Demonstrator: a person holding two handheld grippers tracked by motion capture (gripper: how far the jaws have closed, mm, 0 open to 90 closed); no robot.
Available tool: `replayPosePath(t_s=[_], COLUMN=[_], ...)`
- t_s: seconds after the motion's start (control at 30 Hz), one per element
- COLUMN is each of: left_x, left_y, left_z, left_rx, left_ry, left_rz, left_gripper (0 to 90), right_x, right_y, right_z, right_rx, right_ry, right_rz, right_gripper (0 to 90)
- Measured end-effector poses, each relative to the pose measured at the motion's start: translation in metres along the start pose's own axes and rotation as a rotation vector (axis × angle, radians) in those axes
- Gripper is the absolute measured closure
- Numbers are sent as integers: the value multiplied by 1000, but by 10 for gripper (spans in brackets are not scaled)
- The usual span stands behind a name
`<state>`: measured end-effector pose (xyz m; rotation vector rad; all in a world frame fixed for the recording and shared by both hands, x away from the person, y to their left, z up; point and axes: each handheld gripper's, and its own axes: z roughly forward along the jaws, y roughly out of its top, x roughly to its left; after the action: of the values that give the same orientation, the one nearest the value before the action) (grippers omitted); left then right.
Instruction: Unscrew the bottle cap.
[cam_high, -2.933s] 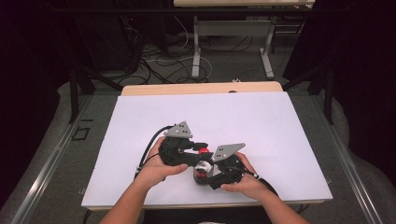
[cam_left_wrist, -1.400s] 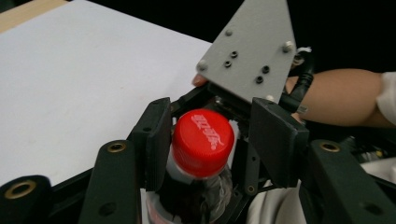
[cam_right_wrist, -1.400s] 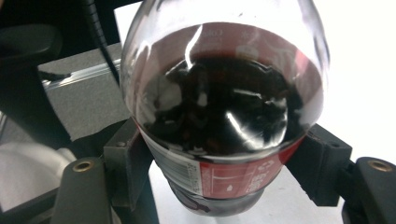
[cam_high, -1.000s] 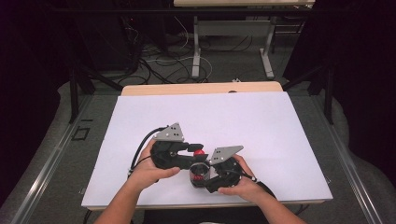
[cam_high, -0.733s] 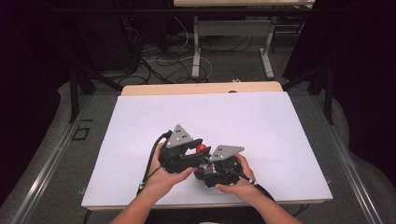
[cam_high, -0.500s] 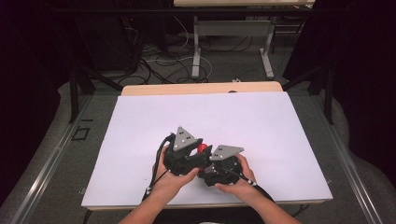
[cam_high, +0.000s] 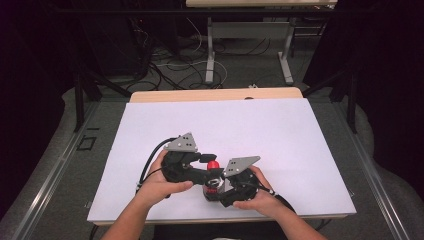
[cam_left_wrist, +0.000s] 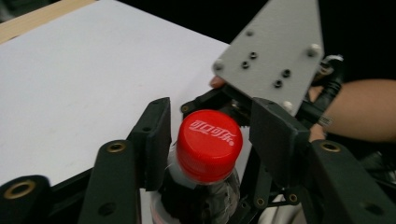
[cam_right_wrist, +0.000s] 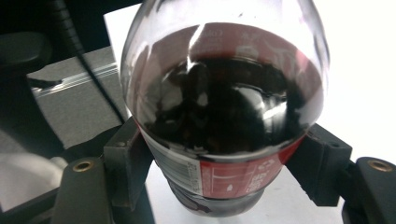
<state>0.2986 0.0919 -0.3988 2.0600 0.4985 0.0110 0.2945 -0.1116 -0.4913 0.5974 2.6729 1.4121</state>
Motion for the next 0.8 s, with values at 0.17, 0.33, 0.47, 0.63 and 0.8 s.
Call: replayPosePath(t_s=[0.17, 0.33, 0.47, 0.63, 0.8], left_x=[4, 4, 0, -18, -30], left_y=[-3, -3, -4, -3, -5], left_z=[-2, -4, -1, 13, 25], left_rx=[-7, -15, -38, -73, -108], left_ry=[-64, -34, 57, 278, 404], left_rz=[33, 33, 18, -50, -107], left_gripper=[598, 610, 615, 617, 617], right_x=[4, 1, 2, 1, 1], right_y=[-1, 0, 0, -1, -2], right_z=[2, 1, 2, 3, 4], right_rx=[-13, -19, -27, -15, 0], right_ry=[49, 51, -6, -163, -217], right_rz=[0, -6, 16, 30, 61], right_gripper=[291, 291, 292, 292, 292])
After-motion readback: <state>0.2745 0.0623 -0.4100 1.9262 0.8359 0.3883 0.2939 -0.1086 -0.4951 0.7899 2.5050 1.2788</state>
